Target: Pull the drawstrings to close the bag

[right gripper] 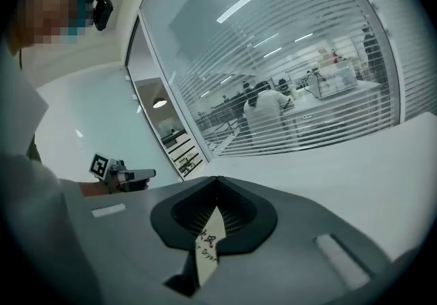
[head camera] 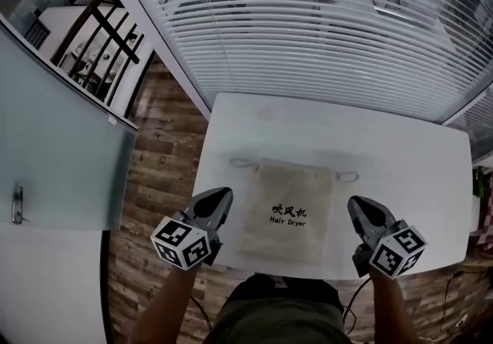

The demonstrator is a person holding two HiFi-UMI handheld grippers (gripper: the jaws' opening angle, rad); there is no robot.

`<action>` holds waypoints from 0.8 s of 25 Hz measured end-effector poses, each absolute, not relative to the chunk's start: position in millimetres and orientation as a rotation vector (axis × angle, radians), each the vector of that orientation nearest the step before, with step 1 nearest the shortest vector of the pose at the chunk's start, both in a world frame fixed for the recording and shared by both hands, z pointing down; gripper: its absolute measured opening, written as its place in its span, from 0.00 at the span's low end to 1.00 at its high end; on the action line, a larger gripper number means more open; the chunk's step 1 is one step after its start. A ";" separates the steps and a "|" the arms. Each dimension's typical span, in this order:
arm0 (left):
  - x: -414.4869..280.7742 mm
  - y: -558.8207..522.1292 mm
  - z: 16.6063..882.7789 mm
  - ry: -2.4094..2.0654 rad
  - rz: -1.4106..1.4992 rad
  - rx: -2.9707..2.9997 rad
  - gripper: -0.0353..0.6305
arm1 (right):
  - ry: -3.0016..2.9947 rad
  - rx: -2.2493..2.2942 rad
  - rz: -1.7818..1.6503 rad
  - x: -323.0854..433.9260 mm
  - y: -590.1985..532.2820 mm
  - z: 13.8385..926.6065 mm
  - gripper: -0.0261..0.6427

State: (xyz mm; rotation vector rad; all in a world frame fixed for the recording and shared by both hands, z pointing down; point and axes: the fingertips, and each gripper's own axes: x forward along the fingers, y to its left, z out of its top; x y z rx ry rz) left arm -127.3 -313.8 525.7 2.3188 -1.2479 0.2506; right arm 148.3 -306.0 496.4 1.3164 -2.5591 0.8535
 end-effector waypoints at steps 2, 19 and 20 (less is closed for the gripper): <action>-128.2 -324.6 541.0 -1.277 0.293 2.292 0.06 | -2.527 1.311 0.825 162.9 -317.2 518.5 0.05; -159.4 -409.8 657.1 -1.311 0.784 2.247 0.11 | -2.224 1.341 0.810 229.1 -383.7 635.3 0.06; -162.1 -413.1 664.9 -1.296 0.831 2.248 0.12 | -2.202 1.346 0.804 231.1 -385.3 641.5 0.06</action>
